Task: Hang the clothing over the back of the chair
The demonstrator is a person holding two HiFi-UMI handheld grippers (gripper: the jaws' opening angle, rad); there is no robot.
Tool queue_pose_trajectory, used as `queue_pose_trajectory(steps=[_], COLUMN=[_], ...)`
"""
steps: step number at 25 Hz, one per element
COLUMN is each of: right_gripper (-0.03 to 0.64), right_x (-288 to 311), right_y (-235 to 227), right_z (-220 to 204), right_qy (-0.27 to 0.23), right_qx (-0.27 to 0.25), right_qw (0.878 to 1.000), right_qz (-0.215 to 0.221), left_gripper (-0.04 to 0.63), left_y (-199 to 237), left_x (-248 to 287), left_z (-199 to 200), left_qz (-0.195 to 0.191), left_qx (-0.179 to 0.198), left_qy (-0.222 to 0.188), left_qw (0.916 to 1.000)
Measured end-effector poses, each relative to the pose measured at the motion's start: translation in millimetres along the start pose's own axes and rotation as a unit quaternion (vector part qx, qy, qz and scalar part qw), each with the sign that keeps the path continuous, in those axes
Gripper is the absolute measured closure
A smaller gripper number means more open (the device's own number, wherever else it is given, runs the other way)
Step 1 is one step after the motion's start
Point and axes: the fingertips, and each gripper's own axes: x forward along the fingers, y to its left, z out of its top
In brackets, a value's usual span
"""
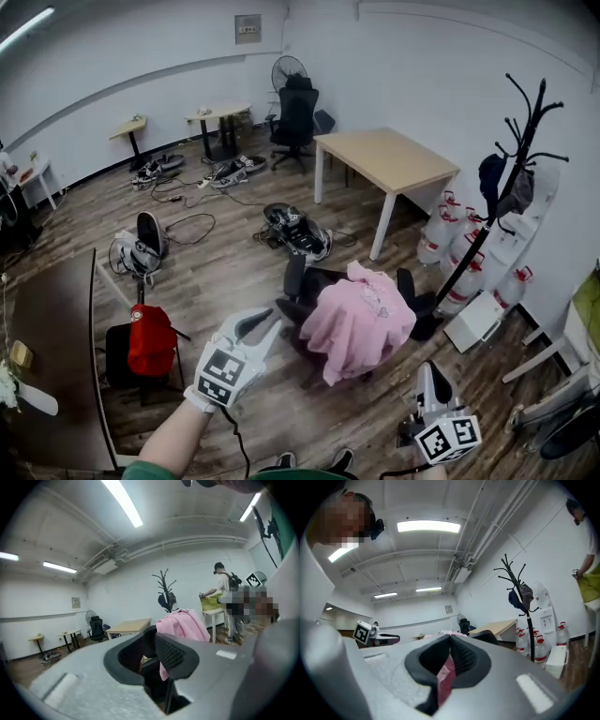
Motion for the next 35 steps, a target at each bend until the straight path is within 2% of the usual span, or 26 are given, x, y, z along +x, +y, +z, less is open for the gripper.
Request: queue_pose_trajectory(steps=[3,8,11,15,20,25,35], right_gripper=[0.613,0.612,0.612,0.612,0.612,0.612,0.612], right_x=[-2,-9,-14,-22,-31,-48,-73], right_y=[18,44,49,51,60,53,32], right_z=[1,-2,-1,-1,4,16,30], right_qy=[-0.01,-0.01,-0.011,-0.015,-0.022,-0.03,-0.038], right_qx=[-0.028,-0.06,-0.066,-0.071,-0.086,-0.115,-0.133], right_qw=[0.999,0.997,0.996,0.996,0.996,0.993,0.99], right_qz=[-0.025,-0.054,-0.057,-0.053,-0.03,-0.015,0.0], left_gripper=[0.537,0.56,0.568,0.569,0.569,0.571,0.571], left_y=[-1,5,5,-2,-19,-49,-98], left_x=[-35,-86,-100,-112,-118,-107,-94], left_z=[-10,-18,-19,-14,-4,12,40], left_qz=[0.031,0.071,0.082,0.097,0.11,0.111,0.11], left_qx=[-0.043,-0.047,-0.065,-0.07,-0.059,-0.072,-0.076], left_qy=[-0.03,-0.065,-0.074,-0.08,-0.085,-0.094,-0.104], left_qw=[0.9981,0.9942,0.9917,0.9896,0.9886,0.9868,0.9855])
